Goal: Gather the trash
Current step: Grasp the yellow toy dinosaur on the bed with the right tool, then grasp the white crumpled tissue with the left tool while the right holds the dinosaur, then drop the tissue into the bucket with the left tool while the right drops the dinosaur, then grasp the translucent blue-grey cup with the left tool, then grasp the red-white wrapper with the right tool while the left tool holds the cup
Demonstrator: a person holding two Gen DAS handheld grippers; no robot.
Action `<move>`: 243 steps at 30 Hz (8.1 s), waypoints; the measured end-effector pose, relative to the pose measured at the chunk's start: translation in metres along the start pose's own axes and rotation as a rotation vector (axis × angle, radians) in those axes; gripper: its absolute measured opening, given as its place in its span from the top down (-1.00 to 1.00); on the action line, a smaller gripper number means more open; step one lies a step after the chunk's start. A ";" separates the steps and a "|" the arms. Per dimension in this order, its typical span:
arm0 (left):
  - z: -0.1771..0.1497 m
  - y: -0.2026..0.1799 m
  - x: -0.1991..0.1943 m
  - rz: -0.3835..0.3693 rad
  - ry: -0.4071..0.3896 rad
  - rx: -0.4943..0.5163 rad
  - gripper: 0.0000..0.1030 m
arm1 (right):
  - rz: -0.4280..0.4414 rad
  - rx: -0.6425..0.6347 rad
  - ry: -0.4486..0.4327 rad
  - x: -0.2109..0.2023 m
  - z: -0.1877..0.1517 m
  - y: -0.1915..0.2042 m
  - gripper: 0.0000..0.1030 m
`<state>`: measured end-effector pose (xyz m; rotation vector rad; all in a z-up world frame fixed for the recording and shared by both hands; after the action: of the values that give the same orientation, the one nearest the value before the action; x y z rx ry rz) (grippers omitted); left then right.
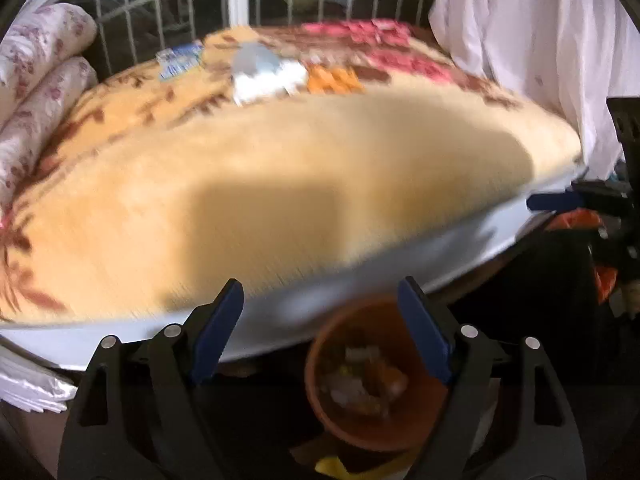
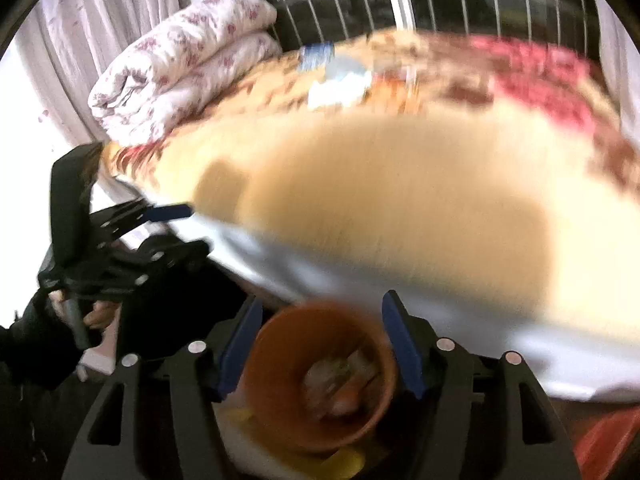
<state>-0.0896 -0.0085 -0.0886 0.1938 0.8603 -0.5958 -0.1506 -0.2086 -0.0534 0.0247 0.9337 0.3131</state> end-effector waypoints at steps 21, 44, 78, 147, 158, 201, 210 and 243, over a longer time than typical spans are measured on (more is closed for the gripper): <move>0.063 0.025 0.029 -0.015 -0.057 -0.125 -0.51 | -0.051 -0.316 0.080 0.165 0.207 -0.078 -0.43; 0.067 0.026 0.035 -0.021 -0.030 -0.158 -0.51 | -0.097 -0.201 0.117 0.145 0.185 -0.092 -0.40; 0.167 0.029 0.098 0.065 0.002 0.202 -0.51 | -0.070 -0.172 0.252 0.142 0.175 -0.100 -0.06; -0.108 -0.026 0.133 -0.033 0.447 -0.071 0.24 | -0.104 0.203 0.368 0.143 -0.127 -0.005 -0.04; -0.109 -0.034 0.141 -0.024 0.462 -0.046 -0.07 | -0.121 0.193 0.411 0.157 -0.132 -0.004 -0.27; 0.198 0.071 0.092 0.058 -0.017 0.025 -0.71 | -0.137 0.030 -0.101 0.024 -0.039 0.006 -0.65; 0.232 0.095 0.142 -0.081 -0.021 -0.083 -0.56 | -0.125 0.173 -0.090 0.033 -0.027 -0.027 -0.65; 0.094 0.069 0.007 0.161 -0.239 -0.262 0.76 | 0.030 0.662 -0.003 0.155 0.230 -0.094 -0.66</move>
<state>0.0144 0.0091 -0.0380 -0.0457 0.6755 -0.3430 0.1415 -0.2293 -0.0524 0.6460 1.0006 0.0205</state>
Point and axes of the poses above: each gripper's, at about its wrist camera, not at the fingertips, and x roughly the way its jaws point, y to its left, z to its top, the point moved 3 cm from there along x, roughly the way its jaws point, and after that the axes turned 2 degrees about -z, right-handed, at the moved point
